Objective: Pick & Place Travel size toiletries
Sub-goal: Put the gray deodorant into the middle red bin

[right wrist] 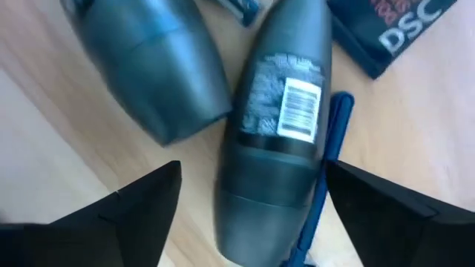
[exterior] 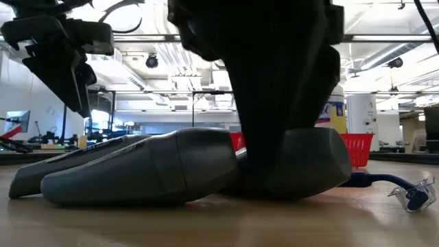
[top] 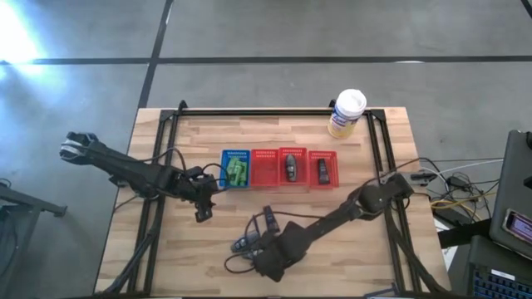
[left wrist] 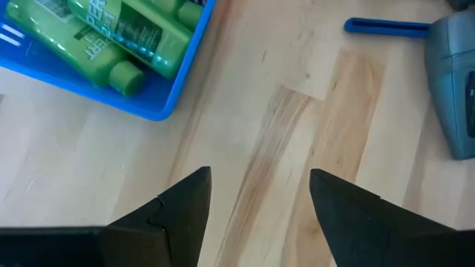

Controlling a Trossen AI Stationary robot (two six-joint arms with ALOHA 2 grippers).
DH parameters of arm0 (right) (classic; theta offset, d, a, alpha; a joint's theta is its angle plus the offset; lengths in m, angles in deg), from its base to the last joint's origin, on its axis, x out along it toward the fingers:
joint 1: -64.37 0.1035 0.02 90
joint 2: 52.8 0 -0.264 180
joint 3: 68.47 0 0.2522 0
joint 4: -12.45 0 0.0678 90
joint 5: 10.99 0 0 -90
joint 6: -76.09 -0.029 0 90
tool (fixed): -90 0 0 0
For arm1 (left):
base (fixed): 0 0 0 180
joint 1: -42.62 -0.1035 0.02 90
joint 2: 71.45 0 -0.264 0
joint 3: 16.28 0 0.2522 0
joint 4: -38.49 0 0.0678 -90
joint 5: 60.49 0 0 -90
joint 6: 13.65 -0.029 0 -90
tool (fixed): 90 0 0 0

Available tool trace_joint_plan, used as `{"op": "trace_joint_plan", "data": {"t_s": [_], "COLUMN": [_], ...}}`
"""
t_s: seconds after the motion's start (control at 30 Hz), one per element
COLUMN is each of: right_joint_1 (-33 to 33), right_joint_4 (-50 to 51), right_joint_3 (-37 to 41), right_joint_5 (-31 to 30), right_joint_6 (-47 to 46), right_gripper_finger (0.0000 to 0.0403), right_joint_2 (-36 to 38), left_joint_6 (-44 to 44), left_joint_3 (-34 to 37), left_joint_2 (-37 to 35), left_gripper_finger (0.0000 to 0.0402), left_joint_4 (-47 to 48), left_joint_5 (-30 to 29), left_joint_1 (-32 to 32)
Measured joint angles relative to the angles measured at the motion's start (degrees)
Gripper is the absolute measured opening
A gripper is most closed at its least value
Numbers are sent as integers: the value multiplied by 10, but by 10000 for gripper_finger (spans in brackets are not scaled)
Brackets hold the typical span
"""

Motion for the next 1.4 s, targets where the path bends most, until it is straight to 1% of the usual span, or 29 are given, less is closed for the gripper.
{"op": "trace_joint_plan", "data": {"t_s": [0.17,0.3,0.4,0.57,0.67,0.73,0.8,0.93,1.03,1.13,1.2,1.27,1.4], "right_joint_1": [1,-1,-4,-9,-9,-8,-9,-32,-67,-114,-150,-186,-257], "right_joint_4": [10,8,9,9,30,55,91,147,159,148,120,68,-76], "right_joint_3": [-25,-21,-15,-10,-8,-8,-8,13,56,118,170,228,344], "right_joint_5": [3,-17,-32,-28,-32,-48,-68,-118,-153,-166,-166,-163,-112], "right_joint_6": [10,9,14,32,33,15,-22,-138,-225,-266,-268,-252,-208], "right_gripper_finger": [279,248,235,223,208,198,198,198,198,198,198,198,201], "right_joint_2": [-26,-26,-24,-21,-4,20,50,108,165,225,258,288,334], "left_joint_6": [-2,-2,-1,1,1,1,0,0,1,2,3,8,17], "left_joint_3": [0,-1,-1,-1,-1,-1,-1,-1,0,1,1,1,1], "left_joint_2": [0,-1,-1,-1,-1,-1,-1,-1,-1,-1,-1,-1,-1], "left_gripper_finger": [234,234,234,234,234,234,234,234,234,234,234,234,234], "left_joint_4": [1,1,1,0,0,0,0,0,-6,-13,-14,-14,-23], "left_joint_5": [0,0,0,0,0,-1,-3,-10,-13,-31,-44,-54,-60], "left_joint_1": [0,0,0,0,0,0,0,0,0,0,0,0,-3]}}
